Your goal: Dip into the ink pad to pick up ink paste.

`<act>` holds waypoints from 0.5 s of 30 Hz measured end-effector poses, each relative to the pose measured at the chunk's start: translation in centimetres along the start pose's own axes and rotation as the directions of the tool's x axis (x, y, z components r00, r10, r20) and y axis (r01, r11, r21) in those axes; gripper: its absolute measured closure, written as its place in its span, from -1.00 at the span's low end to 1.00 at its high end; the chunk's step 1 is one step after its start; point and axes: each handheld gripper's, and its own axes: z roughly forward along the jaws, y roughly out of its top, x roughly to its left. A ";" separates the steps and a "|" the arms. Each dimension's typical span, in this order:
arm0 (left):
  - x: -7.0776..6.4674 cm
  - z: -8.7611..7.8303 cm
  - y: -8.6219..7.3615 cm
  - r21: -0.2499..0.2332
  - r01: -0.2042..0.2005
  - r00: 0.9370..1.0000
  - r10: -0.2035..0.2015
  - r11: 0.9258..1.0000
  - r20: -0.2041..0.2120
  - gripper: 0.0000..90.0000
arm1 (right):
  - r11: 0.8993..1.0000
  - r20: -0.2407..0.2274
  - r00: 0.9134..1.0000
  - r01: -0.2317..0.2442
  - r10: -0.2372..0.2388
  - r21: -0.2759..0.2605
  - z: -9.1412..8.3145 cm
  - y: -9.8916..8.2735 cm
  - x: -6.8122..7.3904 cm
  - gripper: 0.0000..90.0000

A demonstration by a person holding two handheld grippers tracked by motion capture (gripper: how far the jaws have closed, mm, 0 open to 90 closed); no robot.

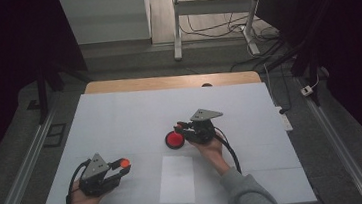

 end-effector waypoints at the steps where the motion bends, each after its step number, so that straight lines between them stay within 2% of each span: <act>1: 0.0 0.0 0.0 0.001 -0.001 1.000 0.001 1.000 -0.001 0.44 | 1.000 0.003 1.000 0.009 -0.009 0.007 0.2 -0.1 0.1 0.62; 9: 0.0 0.1 0.0 0.006 -0.002 1.000 0.002 1.000 0.003 0.44 | 0.996 0.012 0.999 0.038 -0.039 0.079 1.6 -0.7 0.6 0.61; 15: 0.0 0.1 -0.1 0.006 -0.001 1.000 0.001 1.000 0.002 0.44 | 0.993 0.019 0.998 0.052 -0.054 0.101 2.0 -0.9 0.8 0.62</act>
